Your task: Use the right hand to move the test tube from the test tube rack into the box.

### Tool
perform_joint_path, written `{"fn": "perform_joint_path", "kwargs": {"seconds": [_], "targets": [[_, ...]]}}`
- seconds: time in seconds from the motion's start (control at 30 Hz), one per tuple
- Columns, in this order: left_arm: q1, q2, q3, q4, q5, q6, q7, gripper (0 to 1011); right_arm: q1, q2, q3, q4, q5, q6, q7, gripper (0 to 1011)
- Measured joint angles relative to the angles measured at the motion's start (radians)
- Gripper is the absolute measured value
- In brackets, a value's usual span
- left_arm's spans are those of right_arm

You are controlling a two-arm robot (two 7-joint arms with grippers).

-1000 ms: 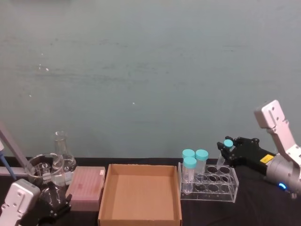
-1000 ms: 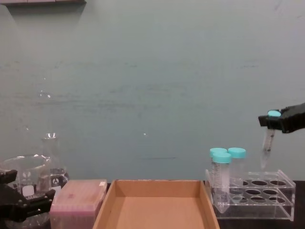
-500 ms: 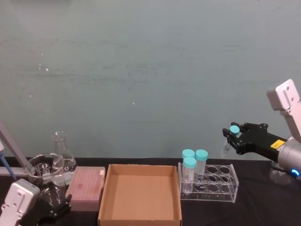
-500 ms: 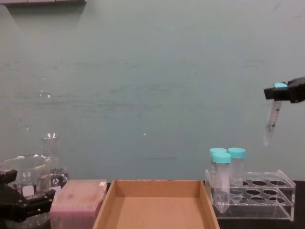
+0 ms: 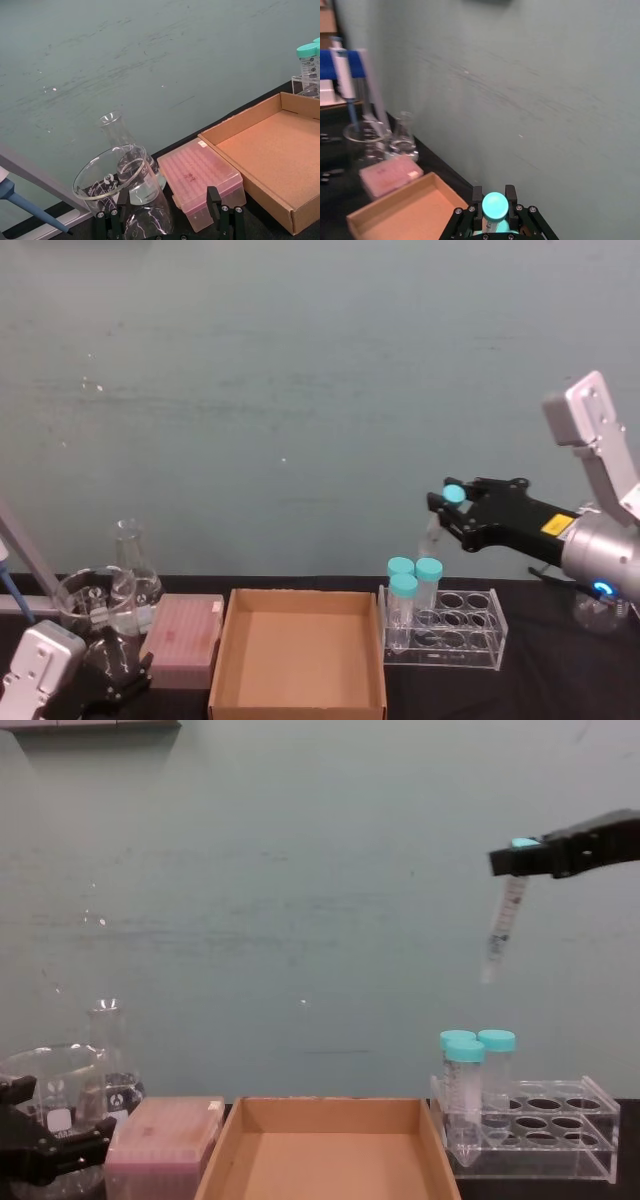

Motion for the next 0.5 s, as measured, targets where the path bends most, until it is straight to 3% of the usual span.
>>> {"fn": "perform_joint_path", "kwargs": {"seconds": [0.5], "targets": [[0.0, 0.0, 0.0, 0.0, 0.0, 0.0, 0.0, 1000, 0.057, -0.052, -0.156, -0.065, 0.01, -0.008, 0.042, 267]]}}
